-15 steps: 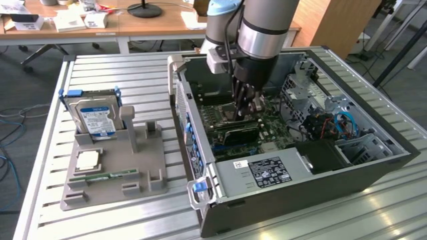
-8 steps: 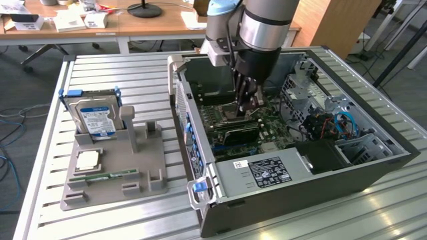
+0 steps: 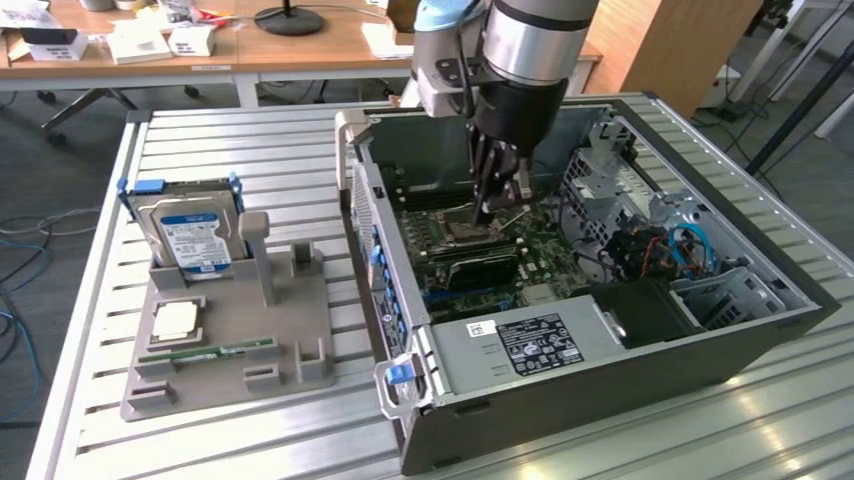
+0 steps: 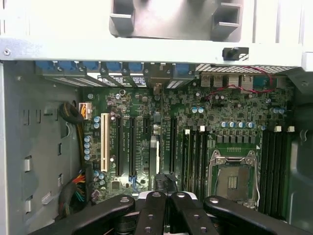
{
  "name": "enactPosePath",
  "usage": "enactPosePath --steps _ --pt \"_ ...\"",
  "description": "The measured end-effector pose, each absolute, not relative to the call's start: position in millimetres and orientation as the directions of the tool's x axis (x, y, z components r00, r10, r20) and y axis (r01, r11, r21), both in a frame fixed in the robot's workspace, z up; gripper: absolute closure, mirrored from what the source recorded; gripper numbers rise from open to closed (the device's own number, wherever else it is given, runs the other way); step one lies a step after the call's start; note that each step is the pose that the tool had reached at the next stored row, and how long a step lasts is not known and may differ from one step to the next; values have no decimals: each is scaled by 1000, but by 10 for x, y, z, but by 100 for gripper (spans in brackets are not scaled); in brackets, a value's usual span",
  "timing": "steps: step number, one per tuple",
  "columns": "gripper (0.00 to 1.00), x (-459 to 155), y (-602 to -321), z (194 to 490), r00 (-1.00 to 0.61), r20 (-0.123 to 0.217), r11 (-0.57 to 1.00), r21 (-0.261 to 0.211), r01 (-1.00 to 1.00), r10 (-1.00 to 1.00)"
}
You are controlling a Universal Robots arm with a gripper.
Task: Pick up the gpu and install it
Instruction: 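Press down on the gpu until it lock into place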
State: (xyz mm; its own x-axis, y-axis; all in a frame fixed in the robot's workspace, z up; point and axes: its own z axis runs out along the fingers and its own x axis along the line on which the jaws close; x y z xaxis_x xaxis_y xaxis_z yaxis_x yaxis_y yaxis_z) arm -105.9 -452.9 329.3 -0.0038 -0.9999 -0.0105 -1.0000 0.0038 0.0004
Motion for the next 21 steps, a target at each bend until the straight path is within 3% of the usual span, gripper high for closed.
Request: enactPosePath --steps 21 --pt "90 -1041 -4529 3504 -13 -11 13 0 -1000 -1000"
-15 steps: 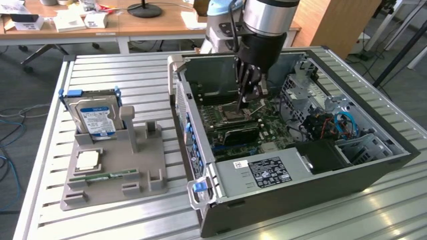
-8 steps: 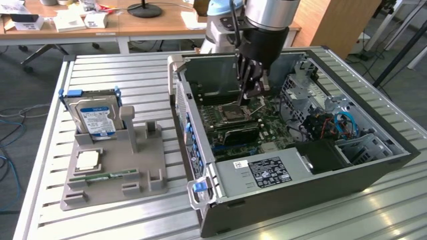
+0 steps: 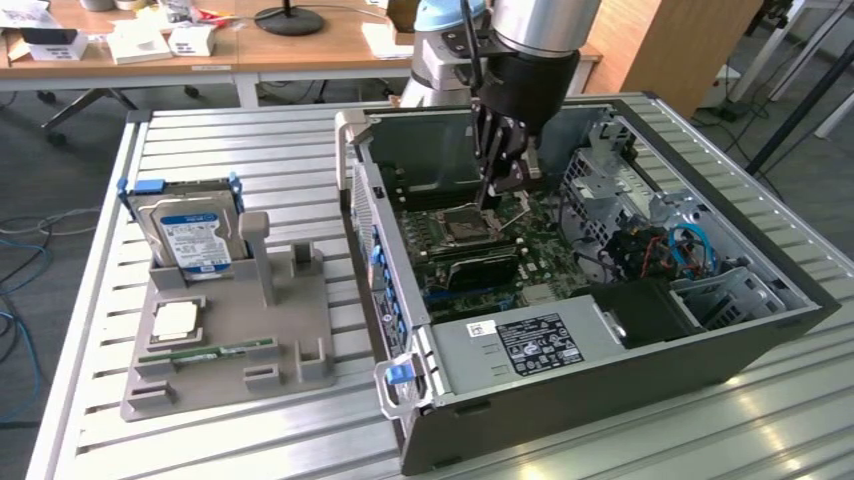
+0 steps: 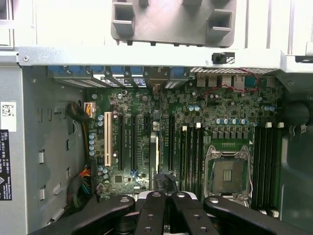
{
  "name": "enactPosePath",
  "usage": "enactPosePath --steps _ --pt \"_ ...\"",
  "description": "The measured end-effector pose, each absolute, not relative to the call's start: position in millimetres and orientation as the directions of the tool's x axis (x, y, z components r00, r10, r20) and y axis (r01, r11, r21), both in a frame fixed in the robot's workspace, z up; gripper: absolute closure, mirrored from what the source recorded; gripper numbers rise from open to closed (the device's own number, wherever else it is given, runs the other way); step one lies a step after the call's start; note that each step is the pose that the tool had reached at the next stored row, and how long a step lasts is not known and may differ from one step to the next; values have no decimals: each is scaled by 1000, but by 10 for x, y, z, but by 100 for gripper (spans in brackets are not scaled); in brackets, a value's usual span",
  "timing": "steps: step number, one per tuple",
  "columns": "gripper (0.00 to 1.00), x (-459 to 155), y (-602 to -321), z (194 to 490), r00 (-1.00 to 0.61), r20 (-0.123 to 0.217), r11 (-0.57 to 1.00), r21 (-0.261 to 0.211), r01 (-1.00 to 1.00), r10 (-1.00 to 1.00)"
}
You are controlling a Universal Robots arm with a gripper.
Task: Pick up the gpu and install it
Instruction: 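Press down on the gpu until it lock into place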
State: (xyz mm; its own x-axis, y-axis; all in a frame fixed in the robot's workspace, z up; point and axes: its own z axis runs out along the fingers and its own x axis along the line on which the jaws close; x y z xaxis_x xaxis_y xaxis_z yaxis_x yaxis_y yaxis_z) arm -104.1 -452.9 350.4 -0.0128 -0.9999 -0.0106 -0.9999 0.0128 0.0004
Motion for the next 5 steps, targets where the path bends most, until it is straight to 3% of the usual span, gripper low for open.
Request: enactPosePath --steps 5 --pt "90 -1041 -4529 3505 -13 -11 13 0 -1000 -1000"
